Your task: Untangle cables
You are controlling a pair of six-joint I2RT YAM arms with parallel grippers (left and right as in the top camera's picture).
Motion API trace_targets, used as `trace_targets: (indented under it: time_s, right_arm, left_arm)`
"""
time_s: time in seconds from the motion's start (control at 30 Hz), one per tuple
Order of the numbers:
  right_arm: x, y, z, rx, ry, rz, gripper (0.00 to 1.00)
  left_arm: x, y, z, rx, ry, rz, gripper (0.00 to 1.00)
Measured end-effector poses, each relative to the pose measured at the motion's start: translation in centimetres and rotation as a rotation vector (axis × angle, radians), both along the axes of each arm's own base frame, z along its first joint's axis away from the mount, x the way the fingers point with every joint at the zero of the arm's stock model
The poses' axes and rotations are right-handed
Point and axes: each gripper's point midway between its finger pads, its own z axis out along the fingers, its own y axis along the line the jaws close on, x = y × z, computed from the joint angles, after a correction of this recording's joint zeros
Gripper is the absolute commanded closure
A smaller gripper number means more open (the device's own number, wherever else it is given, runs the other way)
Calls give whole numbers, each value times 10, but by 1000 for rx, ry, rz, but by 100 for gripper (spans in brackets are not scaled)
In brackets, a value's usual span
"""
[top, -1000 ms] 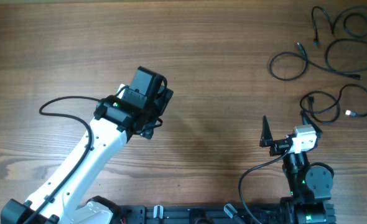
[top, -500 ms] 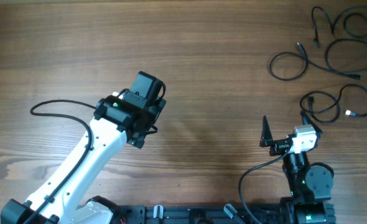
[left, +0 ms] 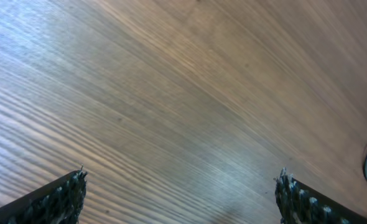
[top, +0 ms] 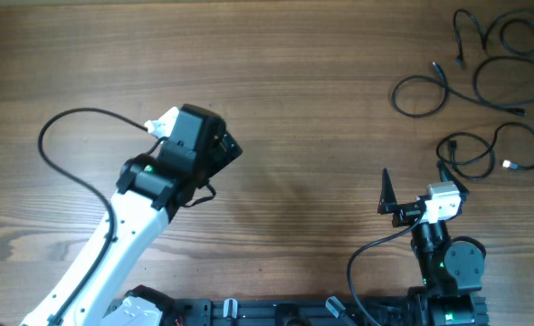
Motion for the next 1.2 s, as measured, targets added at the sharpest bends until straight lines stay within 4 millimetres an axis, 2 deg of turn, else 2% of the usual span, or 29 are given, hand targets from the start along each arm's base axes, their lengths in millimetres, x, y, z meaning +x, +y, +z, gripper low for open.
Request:
trace_targets:
  time_s: [0.13, 0.2, 0.27, 0.37, 0.43, 0.57, 0.87, 1.2]
  right_arm:
    - [0, 0, 0, 0, 0, 0, 0]
    - [0, 0, 0, 0, -1, 0, 0]
    - [0, 0, 0, 0, -2, 0, 0]
    - [0, 0, 0, 0, -2, 0, 0]
    - [0, 0, 1, 0, -2, 0, 0]
    - [0, 0, 0, 0, -2, 0, 0]
    - [0, 0, 1, 0, -3, 0, 0]
    - [0, 0, 1, 0, -3, 0, 0]
  left_arm:
    - [1, -1, 4, -48, -95, -123, 0]
    - [-11, 0, 4, -60, -139, -224, 0]
    - [-18, 7, 2, -65, -157, -235, 0]
    - [-31, 27, -5, -72, -197, -195, 0]
    - [-34, 31, -7, -74, -254, -210, 0]
    - [-42, 21, 1, -65, -430, -350, 0]
    - [-72, 18, 16, 1, -717, -487, 0]
    - [-78, 26, -8, 26, -760, -469, 0]
